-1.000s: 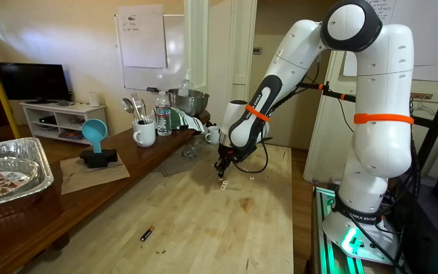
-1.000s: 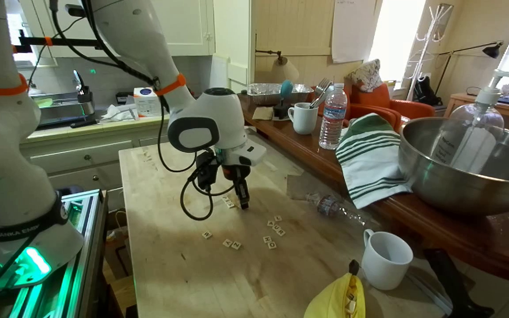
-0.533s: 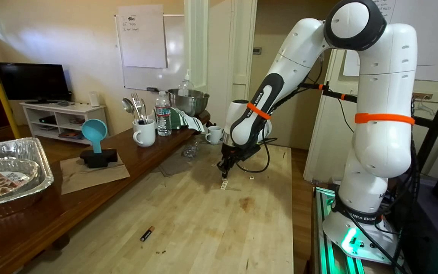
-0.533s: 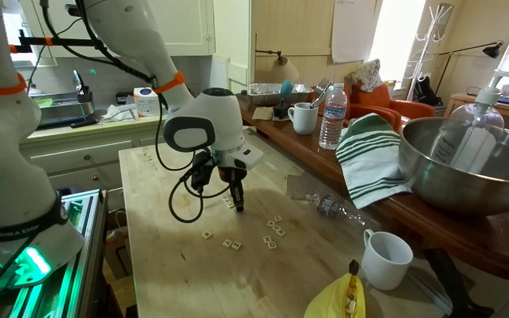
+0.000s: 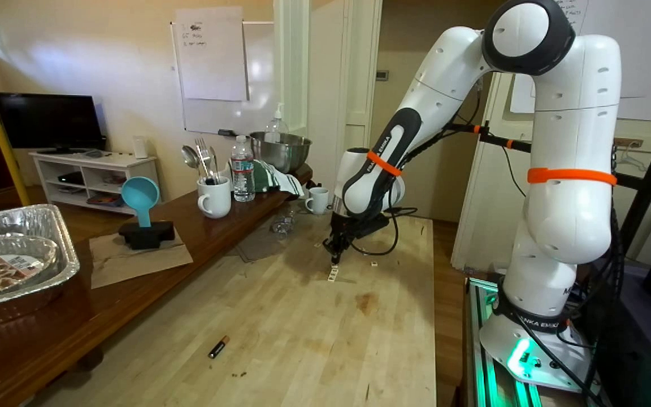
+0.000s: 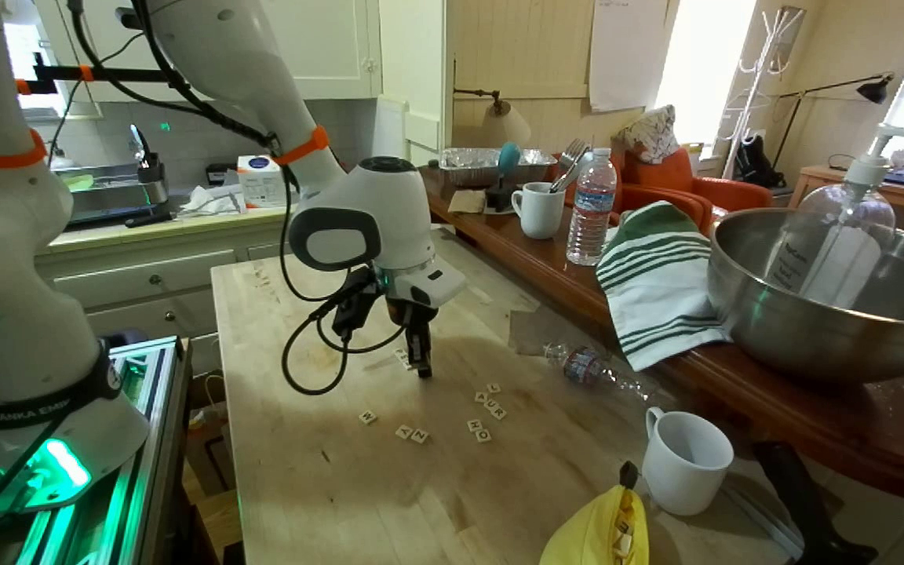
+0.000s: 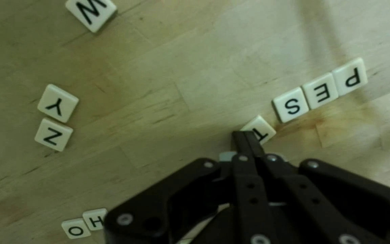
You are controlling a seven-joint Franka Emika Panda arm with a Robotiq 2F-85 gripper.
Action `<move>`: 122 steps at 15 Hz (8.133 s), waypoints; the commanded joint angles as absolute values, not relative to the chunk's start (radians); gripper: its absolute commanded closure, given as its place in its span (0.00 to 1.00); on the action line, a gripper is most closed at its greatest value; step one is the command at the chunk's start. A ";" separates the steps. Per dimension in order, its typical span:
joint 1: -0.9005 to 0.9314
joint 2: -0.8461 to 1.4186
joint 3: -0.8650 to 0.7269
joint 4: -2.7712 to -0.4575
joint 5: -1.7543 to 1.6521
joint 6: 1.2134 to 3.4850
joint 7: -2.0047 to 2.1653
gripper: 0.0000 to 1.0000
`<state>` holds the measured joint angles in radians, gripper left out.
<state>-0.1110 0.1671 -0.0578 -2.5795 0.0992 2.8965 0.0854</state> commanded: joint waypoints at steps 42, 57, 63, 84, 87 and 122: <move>-0.095 0.209 -0.052 -2.586 0.271 2.783 0.252 1.00; -0.097 0.208 -0.054 -2.580 0.295 2.783 0.271 1.00; -0.105 0.185 -0.050 -2.577 0.329 2.776 0.253 1.00; -0.109 0.143 -0.059 -2.586 0.337 2.779 0.251 1.00; -0.109 0.136 -0.059 -2.589 0.338 2.781 0.249 1.00; -0.059 -0.155 -0.034 -2.700 -0.070 2.675 -0.036 0.01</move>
<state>-0.0695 -0.1161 -0.0329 -2.6633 -0.0426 2.6587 0.0154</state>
